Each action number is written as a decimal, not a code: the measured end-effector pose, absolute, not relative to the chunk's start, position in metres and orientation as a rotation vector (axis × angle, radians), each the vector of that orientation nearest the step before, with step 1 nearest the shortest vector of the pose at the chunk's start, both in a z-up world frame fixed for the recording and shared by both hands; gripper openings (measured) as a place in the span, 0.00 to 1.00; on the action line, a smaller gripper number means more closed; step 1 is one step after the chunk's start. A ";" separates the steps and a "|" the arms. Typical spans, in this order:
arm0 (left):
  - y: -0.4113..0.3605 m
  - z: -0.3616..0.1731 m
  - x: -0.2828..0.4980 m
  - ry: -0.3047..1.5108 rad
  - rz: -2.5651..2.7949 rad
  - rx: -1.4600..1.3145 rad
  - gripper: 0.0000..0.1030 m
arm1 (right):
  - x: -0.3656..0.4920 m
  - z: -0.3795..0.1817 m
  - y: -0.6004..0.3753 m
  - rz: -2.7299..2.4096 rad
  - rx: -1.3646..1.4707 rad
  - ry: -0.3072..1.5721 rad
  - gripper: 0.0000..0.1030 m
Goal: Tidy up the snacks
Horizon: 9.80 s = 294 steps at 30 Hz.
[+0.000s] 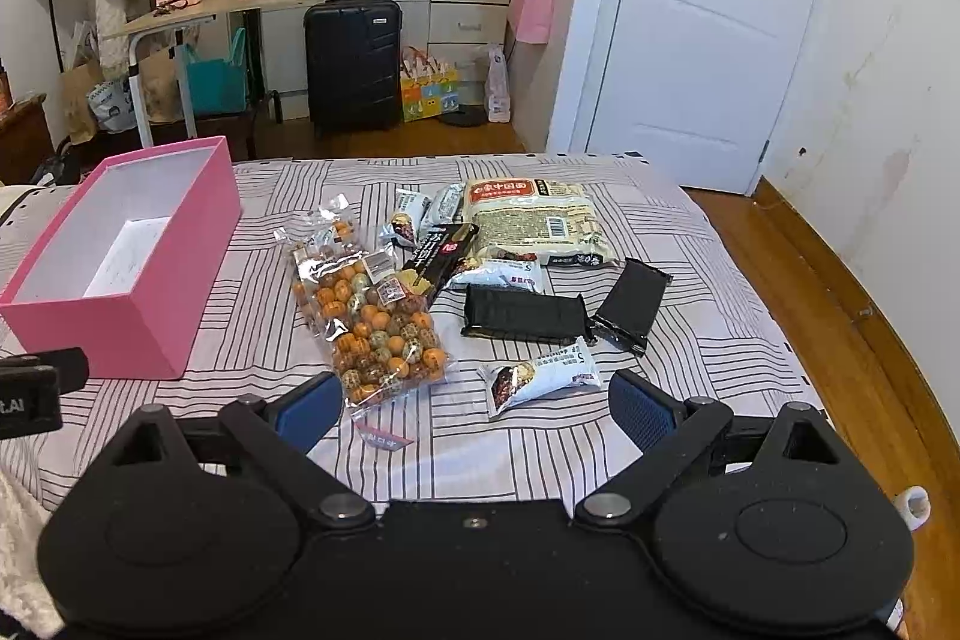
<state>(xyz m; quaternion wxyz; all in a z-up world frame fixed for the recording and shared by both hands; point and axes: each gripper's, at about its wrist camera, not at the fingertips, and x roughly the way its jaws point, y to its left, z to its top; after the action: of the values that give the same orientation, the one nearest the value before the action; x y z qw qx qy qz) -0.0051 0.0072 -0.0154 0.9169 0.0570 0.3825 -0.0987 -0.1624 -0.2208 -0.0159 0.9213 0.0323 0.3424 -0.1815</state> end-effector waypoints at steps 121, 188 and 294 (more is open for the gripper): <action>0.065 -0.025 0.170 1.032 -0.544 -0.242 0.62 | 0.028 -0.023 -0.101 0.299 -0.118 0.747 0.89; 0.084 -0.013 0.191 1.067 -0.584 0.072 0.64 | -0.032 0.011 -0.146 0.279 -0.057 0.600 0.92; 0.067 -0.017 0.138 1.083 -0.616 -0.238 0.59 | -0.041 -0.022 -0.103 0.201 -0.127 0.643 0.95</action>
<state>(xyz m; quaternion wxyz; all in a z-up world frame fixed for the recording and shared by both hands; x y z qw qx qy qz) 0.1378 0.0668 -0.0171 0.8056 -0.1111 0.5058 -0.2878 -0.0408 -0.1030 -0.0216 0.9417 -0.0622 0.3155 0.0987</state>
